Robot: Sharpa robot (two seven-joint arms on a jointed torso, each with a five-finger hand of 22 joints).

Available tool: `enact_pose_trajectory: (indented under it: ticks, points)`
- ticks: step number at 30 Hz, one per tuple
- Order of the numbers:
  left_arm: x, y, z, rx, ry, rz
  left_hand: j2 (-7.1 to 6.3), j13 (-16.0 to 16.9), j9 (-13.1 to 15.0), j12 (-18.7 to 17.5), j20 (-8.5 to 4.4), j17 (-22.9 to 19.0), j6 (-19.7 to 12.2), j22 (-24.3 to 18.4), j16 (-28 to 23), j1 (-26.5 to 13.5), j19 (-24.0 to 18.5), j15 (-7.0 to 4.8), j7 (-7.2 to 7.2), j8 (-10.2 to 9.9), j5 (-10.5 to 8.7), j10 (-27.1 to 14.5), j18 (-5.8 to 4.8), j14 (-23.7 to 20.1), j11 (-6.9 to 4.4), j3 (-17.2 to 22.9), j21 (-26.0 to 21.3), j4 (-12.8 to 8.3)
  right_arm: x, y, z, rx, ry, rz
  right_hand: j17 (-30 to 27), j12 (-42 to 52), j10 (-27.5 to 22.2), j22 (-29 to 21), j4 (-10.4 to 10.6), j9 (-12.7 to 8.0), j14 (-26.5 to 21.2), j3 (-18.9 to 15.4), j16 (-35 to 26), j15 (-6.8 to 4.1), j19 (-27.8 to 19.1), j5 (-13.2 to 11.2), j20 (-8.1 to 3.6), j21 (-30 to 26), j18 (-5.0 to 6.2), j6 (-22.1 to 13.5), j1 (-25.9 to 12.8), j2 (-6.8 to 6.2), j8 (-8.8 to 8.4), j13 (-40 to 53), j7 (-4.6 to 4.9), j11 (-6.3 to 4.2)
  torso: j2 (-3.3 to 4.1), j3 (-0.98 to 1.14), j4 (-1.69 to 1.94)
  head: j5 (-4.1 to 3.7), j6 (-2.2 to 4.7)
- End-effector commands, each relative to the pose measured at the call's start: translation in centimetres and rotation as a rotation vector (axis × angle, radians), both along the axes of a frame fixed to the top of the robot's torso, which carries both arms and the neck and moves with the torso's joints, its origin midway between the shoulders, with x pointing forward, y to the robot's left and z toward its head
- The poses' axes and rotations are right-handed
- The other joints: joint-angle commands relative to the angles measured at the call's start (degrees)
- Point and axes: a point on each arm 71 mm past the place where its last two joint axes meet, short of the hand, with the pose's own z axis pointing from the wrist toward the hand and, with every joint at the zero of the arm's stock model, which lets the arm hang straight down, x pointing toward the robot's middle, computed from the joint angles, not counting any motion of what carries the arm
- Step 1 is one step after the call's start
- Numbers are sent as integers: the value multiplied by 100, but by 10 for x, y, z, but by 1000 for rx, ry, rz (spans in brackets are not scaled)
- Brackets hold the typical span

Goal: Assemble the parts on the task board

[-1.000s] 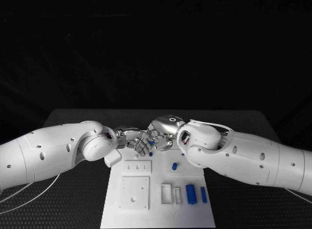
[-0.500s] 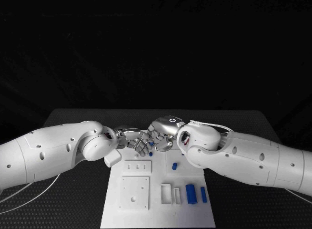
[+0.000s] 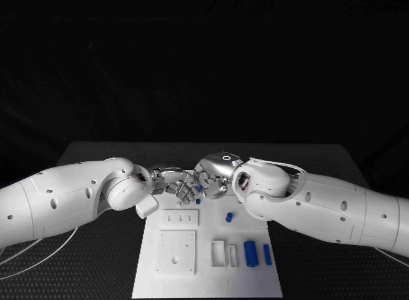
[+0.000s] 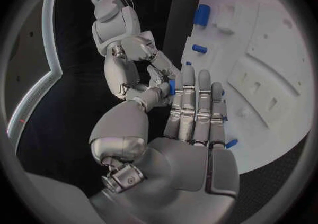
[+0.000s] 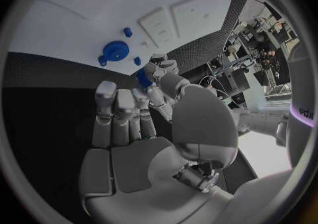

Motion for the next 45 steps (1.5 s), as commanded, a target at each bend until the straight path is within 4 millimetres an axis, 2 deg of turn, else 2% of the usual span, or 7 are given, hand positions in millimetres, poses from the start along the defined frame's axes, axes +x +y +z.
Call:
enact_pose_trajectory:
  ticks: [1,11,17,20,25,35,45]
  points:
    - [0,-2,2,-16,-3,-3,2,-7,8,-22,48,-3,20,10,-1,21,8,2,-5,15,40,3,-88,0,-19,18,-17,-31,-4,4,0,-2,1,32,-6,14,50,7,-13,92,15,37,22,-45,33,36,-1,25,89,274,-6,60,169,3,168,-2,2,2,3,7,1]
    - [0,-2,0,-2,7,6,-55,-10,9,-29,50,-5,5,22,-1,-16,12,4,3,3,17,-3,-88,-4,-13,1,-16,-45,-5,6,0,0,1,36,-8,29,69,6,-16,92,18,41,22,-46,36,55,1,26,89,281,-14,58,171,19,166,-4,-1,0,2,8,-14]
    - [0,-1,-1,14,15,18,-760,-30,7,-70,27,-34,-66,44,-35,-419,39,18,30,-57,-668,-47,-88,-39,15,-200,-42,293,-4,6,0,-1,2,35,-8,30,72,6,-18,92,19,42,22,-47,37,62,1,27,89,283,-16,57,171,21,165,-5,0,2,-4,9,-22]
    - [-1,-1,-2,30,24,14,-867,-29,29,-76,28,-34,-86,67,-33,-649,19,23,37,-64,-476,-55,-88,-52,21,-567,-58,299,-4,6,0,0,1,34,-9,33,76,5,-18,92,19,42,21,-47,37,65,1,27,89,284,-17,56,171,24,165,-5,1,2,-1,7,-27]
    - [-2,-1,-3,51,36,3,-1028,-26,42,-72,5,-35,-81,66,-28,-759,26,9,28,-66,-597,-47,-88,-43,13,-735,-88,330,-5,6,0,0,1,34,-9,28,73,5,-20,92,20,43,21,-48,38,68,1,27,89,285,-18,55,171,20,164,-5,-2,2,5,-5,-33]
    - [-3,-2,-8,68,44,4,-1097,-24,48,-71,-8,-37,-79,65,-27,-770,41,2,24,-69,-652,-46,-88,-41,9,-741,-103,376,-5,6,0,0,0,36,-10,33,79,5,-22,92,21,45,21,-48,39,73,1,27,89,286,-20,55,171,25,164,-6,0,-1,-1,-4,-48]
    - [-2,-1,-8,65,38,11,-819,-22,64,-72,-4,-40,-87,79,-27,-605,44,6,29,-78,-664,-54,-88,-48,13,-707,-130,347,-6,7,0,-3,3,38,-11,30,80,5,-25,92,23,47,21,-49,42,78,1,28,89,288,-22,54,171,24,163,-7,-2,1,0,-9,-66]
